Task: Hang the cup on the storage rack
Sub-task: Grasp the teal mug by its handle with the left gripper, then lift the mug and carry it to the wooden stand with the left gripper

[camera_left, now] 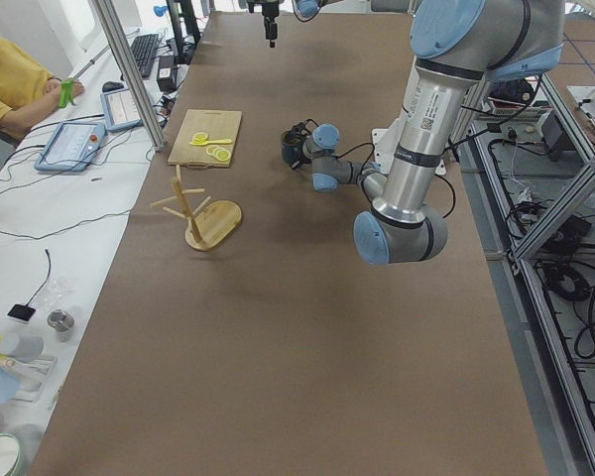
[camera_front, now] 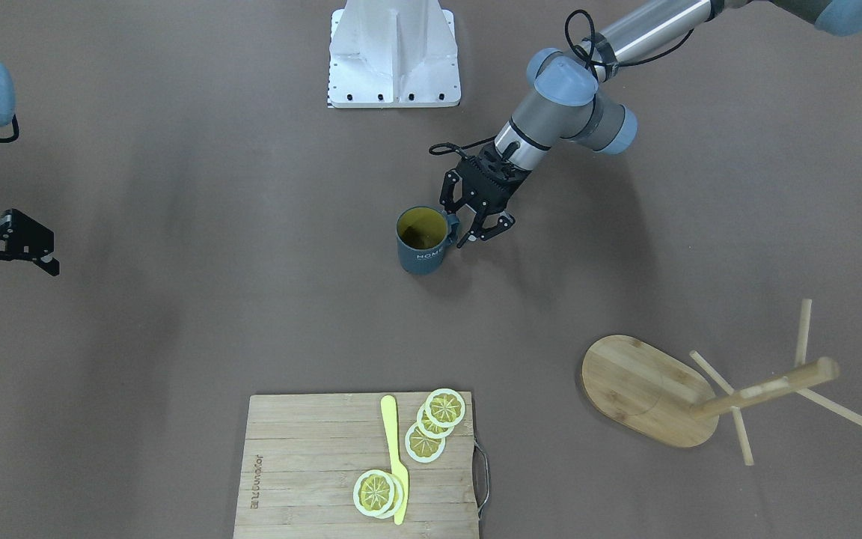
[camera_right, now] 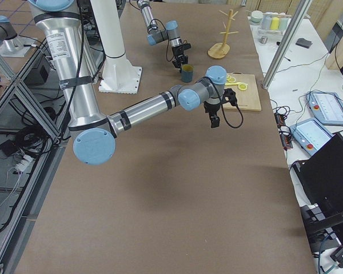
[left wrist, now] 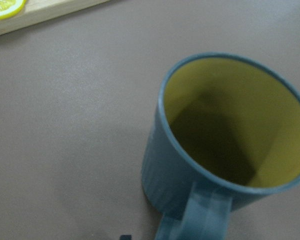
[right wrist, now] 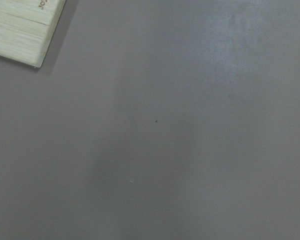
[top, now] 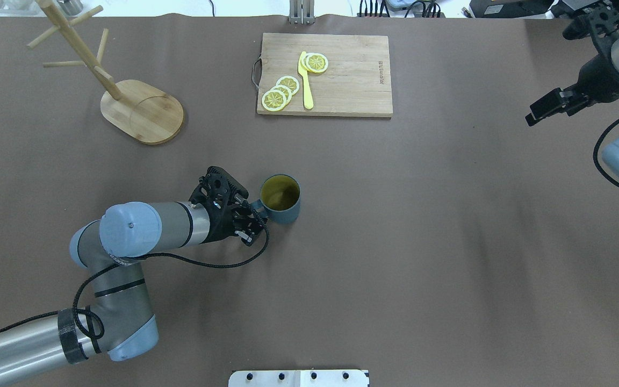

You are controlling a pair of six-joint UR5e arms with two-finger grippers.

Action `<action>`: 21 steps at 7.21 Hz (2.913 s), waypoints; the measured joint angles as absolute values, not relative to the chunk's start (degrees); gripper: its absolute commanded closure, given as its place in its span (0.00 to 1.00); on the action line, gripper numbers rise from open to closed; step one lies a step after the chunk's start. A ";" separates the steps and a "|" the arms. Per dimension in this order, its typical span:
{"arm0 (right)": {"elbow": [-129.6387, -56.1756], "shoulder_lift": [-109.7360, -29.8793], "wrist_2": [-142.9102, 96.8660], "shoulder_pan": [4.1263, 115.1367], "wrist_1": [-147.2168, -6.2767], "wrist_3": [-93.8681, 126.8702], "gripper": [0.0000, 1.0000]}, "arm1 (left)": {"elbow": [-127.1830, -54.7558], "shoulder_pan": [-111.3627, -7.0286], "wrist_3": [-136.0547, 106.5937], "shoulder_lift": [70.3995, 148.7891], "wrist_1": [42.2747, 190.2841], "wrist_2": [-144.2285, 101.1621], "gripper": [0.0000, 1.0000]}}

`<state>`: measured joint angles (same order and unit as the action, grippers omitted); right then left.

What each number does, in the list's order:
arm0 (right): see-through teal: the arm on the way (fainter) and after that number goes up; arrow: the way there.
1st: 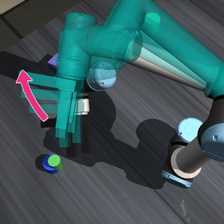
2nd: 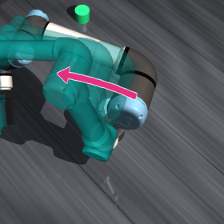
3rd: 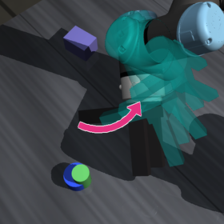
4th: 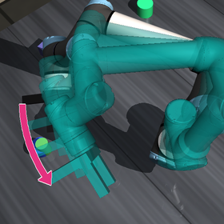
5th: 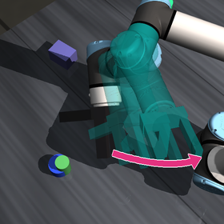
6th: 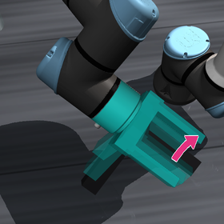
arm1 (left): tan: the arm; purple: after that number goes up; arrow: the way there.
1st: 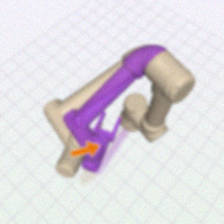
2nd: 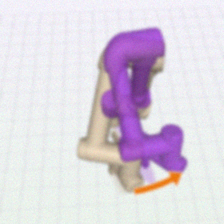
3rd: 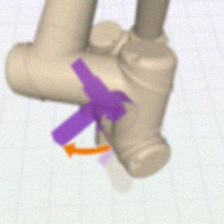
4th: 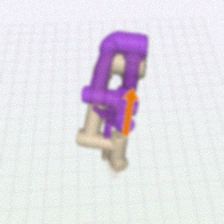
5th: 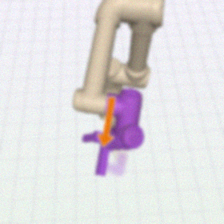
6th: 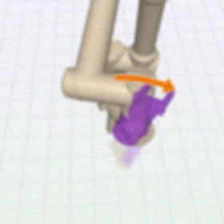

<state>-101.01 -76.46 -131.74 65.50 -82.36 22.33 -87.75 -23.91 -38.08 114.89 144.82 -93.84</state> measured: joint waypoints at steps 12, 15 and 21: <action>-102.02 -80.47 -136.21 72.37 -82.26 22.15 0.00 | -93.95 -49.75 -110.81 111.65 155.15 -108.17 1.00; -102.13 -84.96 -137.76 77.77 -82.00 21.80 0.00 | -88.66 -52.71 -129.46 113.34 160.66 -105.82 1.00; -102.47 -85.78 -137.81 78.24 -81.84 21.71 0.00 | -76.35 -52.72 -153.98 115.68 182.71 -92.84 1.00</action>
<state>-102.47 -85.78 -137.81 78.24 -81.84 21.71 -76.35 -52.72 -153.98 115.68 182.71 -92.84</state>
